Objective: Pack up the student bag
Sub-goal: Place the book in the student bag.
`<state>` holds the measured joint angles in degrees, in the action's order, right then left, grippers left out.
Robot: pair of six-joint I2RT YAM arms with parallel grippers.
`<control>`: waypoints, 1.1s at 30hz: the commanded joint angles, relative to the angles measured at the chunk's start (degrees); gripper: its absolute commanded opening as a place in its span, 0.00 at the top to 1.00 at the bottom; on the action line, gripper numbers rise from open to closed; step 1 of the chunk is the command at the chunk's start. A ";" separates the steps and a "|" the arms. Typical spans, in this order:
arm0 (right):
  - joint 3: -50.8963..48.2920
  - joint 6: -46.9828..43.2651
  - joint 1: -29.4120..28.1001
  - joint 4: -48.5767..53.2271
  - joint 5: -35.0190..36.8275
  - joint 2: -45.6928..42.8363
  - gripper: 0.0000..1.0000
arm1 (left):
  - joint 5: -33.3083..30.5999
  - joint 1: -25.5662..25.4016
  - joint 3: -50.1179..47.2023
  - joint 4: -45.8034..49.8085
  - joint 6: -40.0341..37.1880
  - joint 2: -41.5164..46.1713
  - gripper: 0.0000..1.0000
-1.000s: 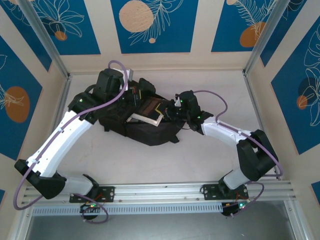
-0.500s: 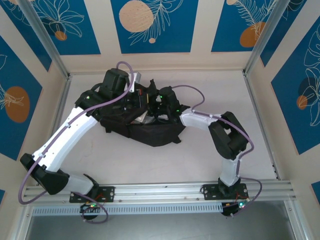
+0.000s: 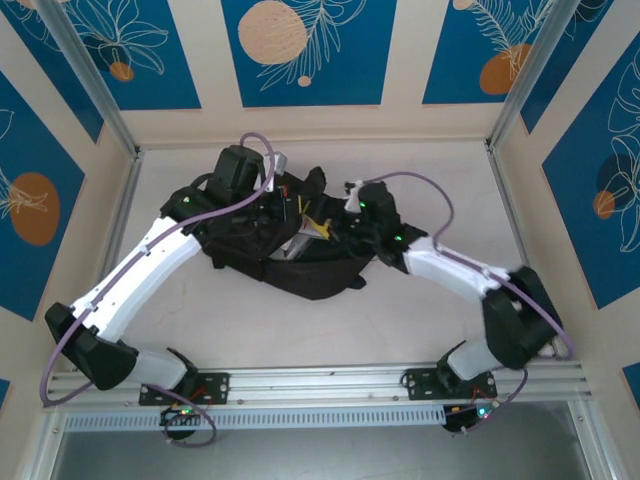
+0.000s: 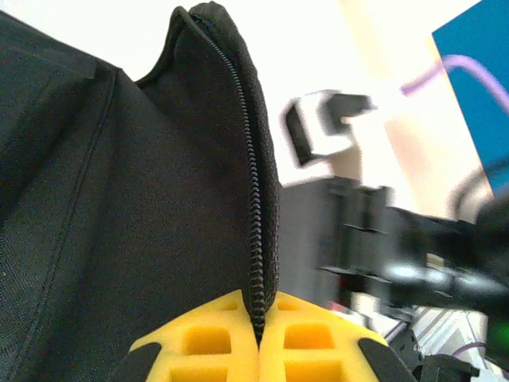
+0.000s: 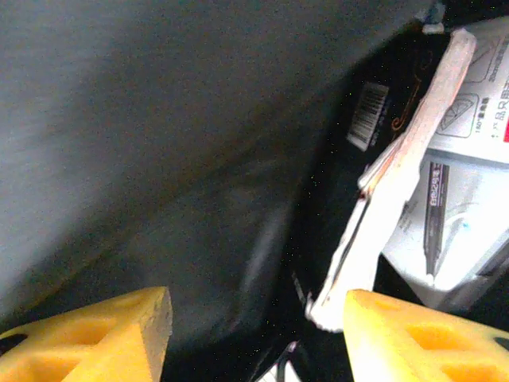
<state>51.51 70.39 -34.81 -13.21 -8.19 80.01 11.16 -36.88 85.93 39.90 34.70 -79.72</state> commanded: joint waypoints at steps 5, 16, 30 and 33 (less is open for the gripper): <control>-11.05 -5.96 4.24 15.83 9.65 -21.23 0.44 | 5.00 -0.65 -3.56 -6.54 3.93 -4.83 1.00; -8.80 -20.54 1.66 32.50 5.71 -30.41 0.55 | 3.93 0.06 -0.41 -0.70 4.77 -4.91 0.41; 23.31 -38.95 -20.73 49.08 7.89 3.51 0.56 | -25.13 9.59 -12.41 21.40 23.24 16.75 0.41; 32.45 -37.92 -20.59 56.76 3.40 12.35 0.53 | -27.87 11.79 -15.46 25.59 28.69 20.62 0.41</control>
<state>78.06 33.76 -55.53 33.58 -1.50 86.56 -9.41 -26.87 72.82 57.01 54.89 -61.56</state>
